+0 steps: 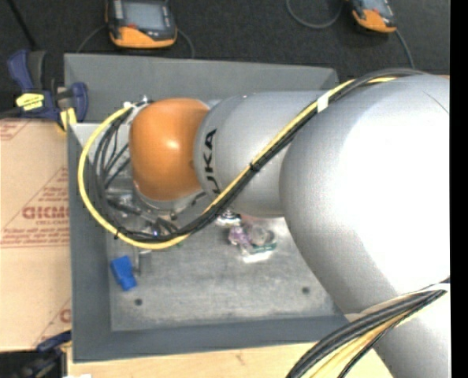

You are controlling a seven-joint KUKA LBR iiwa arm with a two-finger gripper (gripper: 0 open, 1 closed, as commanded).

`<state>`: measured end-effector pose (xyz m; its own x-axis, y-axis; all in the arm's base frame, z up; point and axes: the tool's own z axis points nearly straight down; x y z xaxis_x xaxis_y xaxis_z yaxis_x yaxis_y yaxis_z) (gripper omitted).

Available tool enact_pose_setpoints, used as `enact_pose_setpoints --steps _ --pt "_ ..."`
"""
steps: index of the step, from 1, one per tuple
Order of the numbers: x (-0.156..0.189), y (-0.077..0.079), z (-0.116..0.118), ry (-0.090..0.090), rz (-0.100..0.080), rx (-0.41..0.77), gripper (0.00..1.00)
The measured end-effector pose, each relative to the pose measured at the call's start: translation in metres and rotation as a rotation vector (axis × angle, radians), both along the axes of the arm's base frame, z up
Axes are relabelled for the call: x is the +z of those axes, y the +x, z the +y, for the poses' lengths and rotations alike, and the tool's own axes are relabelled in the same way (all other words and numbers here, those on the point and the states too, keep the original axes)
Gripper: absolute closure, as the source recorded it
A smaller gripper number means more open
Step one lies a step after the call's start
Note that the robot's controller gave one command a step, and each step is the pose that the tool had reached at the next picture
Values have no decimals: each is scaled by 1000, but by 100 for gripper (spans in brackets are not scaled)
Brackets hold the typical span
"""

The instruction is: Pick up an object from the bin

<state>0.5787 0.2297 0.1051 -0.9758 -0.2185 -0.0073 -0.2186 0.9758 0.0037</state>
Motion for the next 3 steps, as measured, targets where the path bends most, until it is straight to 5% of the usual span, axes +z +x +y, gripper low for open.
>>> enact_pose_setpoints --steps 1,2,3 --pt "-36 -35 4 -6 6 191 0" --pt "-34 -34 4 -4 4 186 100" --pt "57 -73 5 -3 -4 251 100"
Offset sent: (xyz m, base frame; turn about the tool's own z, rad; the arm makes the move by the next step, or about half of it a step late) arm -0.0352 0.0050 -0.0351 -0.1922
